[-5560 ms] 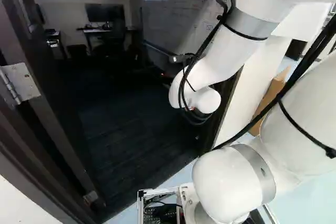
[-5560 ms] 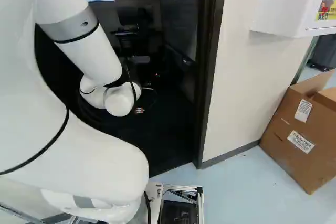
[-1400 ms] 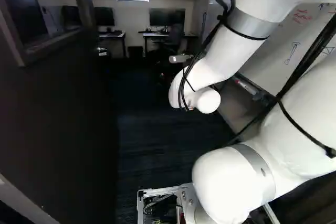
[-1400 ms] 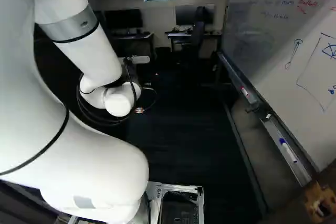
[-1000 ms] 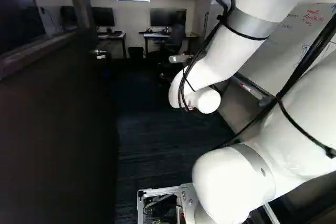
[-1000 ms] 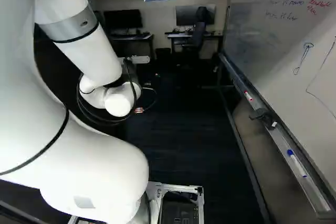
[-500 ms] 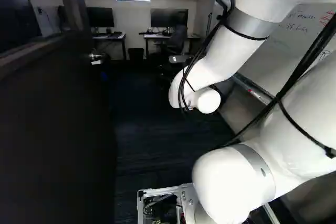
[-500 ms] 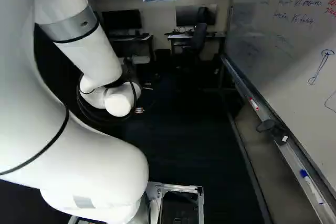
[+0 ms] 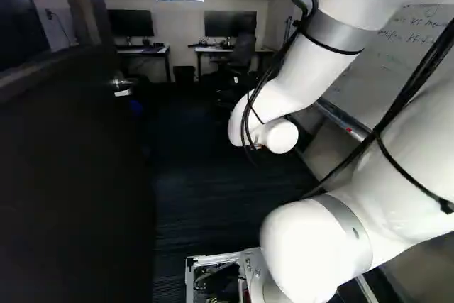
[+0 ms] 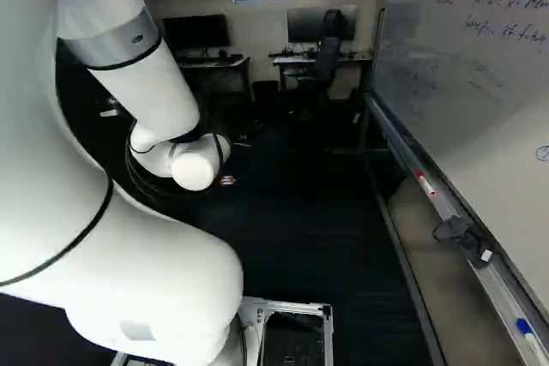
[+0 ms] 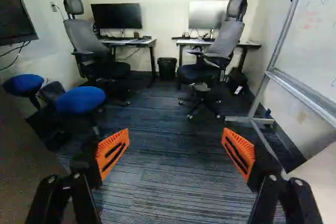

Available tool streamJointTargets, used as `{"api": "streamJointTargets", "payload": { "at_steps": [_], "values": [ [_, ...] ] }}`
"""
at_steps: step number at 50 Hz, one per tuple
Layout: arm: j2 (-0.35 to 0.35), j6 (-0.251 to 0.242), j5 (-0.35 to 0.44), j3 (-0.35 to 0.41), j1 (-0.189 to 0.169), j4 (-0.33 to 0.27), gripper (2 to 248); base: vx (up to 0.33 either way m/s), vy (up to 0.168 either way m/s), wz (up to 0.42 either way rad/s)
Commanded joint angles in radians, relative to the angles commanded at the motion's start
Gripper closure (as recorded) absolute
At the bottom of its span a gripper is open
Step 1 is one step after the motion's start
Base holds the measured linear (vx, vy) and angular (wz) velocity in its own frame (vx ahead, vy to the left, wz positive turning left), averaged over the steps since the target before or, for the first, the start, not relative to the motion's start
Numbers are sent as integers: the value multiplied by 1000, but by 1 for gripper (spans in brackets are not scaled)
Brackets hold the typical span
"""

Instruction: Open the door and move inside

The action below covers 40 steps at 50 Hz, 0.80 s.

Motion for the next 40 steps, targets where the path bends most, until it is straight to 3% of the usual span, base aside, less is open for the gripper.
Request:
{"api": "streamJointTargets", "payload": {
  "at_steps": [40],
  "values": [
    [0, 0, 0, 0, 0, 0, 3, 183, 6, -6]
  ]
}}
